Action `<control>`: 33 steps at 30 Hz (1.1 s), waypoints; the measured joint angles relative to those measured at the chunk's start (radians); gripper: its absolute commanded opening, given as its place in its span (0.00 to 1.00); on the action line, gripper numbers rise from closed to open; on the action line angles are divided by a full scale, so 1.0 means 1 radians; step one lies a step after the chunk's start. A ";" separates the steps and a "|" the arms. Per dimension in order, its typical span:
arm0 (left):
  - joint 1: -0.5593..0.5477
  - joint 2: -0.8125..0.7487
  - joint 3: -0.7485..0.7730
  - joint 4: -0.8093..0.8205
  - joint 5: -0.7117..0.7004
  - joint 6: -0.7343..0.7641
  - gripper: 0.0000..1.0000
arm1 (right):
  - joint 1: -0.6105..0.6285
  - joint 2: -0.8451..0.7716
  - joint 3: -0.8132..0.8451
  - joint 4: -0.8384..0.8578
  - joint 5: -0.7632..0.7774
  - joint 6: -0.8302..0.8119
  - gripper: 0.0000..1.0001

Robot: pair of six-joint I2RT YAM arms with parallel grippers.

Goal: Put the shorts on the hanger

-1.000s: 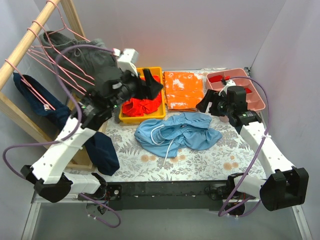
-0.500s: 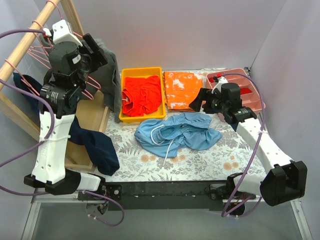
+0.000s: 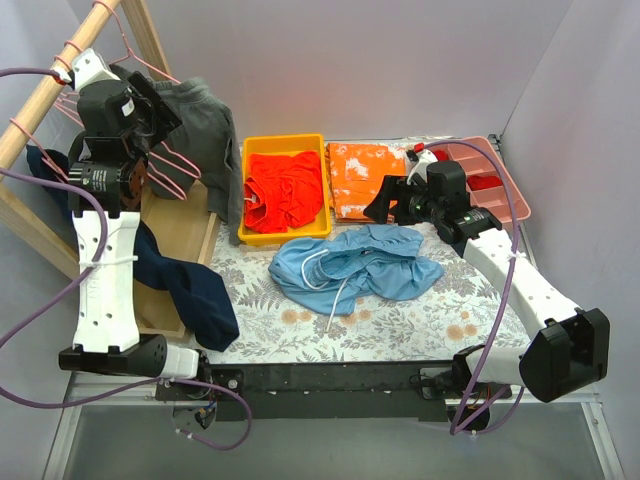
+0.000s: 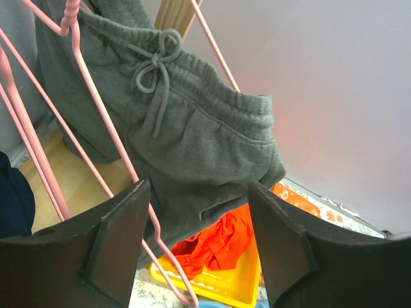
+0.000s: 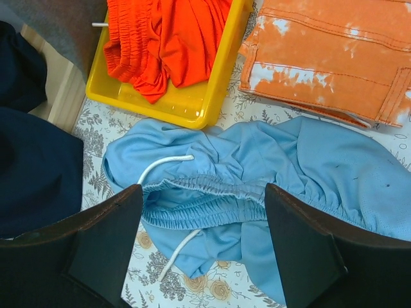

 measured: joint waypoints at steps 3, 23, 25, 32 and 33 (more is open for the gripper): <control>0.007 0.011 -0.014 0.005 -0.004 -0.012 0.56 | 0.000 0.000 0.000 -0.001 0.000 -0.005 0.84; 0.010 -0.005 -0.069 0.031 -0.020 -0.021 0.60 | 0.000 0.000 0.000 -0.003 -0.010 -0.011 0.84; 0.010 -0.014 -0.070 0.031 -0.022 -0.021 0.61 | 0.000 0.000 0.000 -0.003 -0.011 -0.011 0.84; 0.010 -0.034 -0.091 0.032 -0.055 -0.022 0.61 | 0.000 0.000 0.000 -0.003 -0.016 -0.011 0.84; 0.010 -0.035 -0.093 0.031 -0.060 -0.022 0.61 | 0.000 0.000 0.000 -0.002 -0.018 -0.011 0.84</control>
